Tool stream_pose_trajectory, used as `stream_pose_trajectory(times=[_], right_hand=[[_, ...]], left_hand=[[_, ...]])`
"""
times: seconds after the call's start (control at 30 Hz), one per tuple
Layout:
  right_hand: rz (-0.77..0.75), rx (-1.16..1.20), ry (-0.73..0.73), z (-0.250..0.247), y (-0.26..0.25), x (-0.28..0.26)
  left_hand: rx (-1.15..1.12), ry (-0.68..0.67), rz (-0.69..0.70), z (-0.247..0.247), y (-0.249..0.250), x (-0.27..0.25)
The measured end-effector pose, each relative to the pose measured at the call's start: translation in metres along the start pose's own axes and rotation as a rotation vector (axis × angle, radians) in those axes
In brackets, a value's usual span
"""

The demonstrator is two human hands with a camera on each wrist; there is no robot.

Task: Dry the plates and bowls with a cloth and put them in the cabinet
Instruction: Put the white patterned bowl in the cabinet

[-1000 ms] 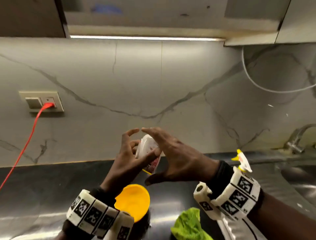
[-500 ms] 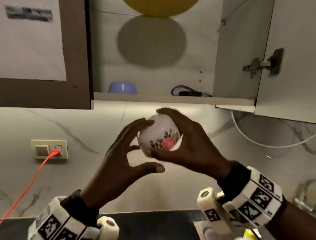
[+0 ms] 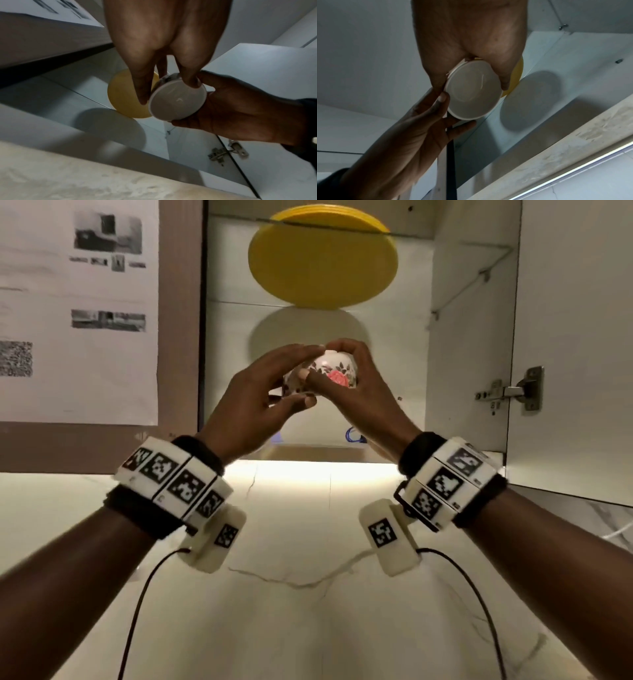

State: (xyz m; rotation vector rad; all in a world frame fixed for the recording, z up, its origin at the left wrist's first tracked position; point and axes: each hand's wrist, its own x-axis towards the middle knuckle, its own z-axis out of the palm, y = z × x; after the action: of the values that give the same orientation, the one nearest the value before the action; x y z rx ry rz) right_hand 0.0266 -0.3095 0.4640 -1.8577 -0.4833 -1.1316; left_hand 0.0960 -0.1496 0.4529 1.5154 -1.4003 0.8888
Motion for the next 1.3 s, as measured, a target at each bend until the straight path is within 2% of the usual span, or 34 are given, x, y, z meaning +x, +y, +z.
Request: stream_pose_trajectory(times=[0.17, 0.43, 0.53, 0.63, 0.7, 0.83, 0.93, 1.0, 1.07, 1.3], right_hand=[[0.189, 0.003, -0.093, 0.014, 0.031, 0.023], [0.44, -0.291, -0.349, 0.018, 0.062, 0.036], [0.422, -0.482, -0.407, 0.02, 0.061, 0.039], [0.386, -0.568, -0.374, 0.018, 0.059, 0.037], [0.34, -0.609, -0.312, 0.015, 0.054, 0.03], [0.072, -0.784, -0.081, 0.013, 0.043, -0.004], [0.0, -0.783, 0.002, 0.012, 0.048, -0.023], [-0.065, -0.806, -0.056, 0.014, 0.053, -0.025], [-0.068, -0.848, -0.134, 0.016, 0.055, -0.023], [0.254, -1.022, -0.46, 0.028, 0.056, 0.019]], left_hand=[[0.028, -0.072, -0.103, 0.002, -0.026, 0.017], [0.239, -0.184, -0.239, 0.03, -0.052, 0.011], [0.296, -0.255, -0.273, 0.033, -0.054, 0.015], [0.335, -0.292, -0.302, 0.034, -0.056, 0.022], [0.355, -0.313, -0.311, 0.034, -0.058, 0.025], [0.397, -0.316, -0.267, 0.034, -0.06, 0.025], [0.408, -0.318, -0.254, 0.033, -0.06, 0.022], [0.418, -0.32, -0.244, 0.034, -0.062, 0.021], [0.449, -0.334, -0.259, 0.036, -0.065, 0.019], [0.641, -0.402, -0.356, 0.029, -0.06, 0.028]])
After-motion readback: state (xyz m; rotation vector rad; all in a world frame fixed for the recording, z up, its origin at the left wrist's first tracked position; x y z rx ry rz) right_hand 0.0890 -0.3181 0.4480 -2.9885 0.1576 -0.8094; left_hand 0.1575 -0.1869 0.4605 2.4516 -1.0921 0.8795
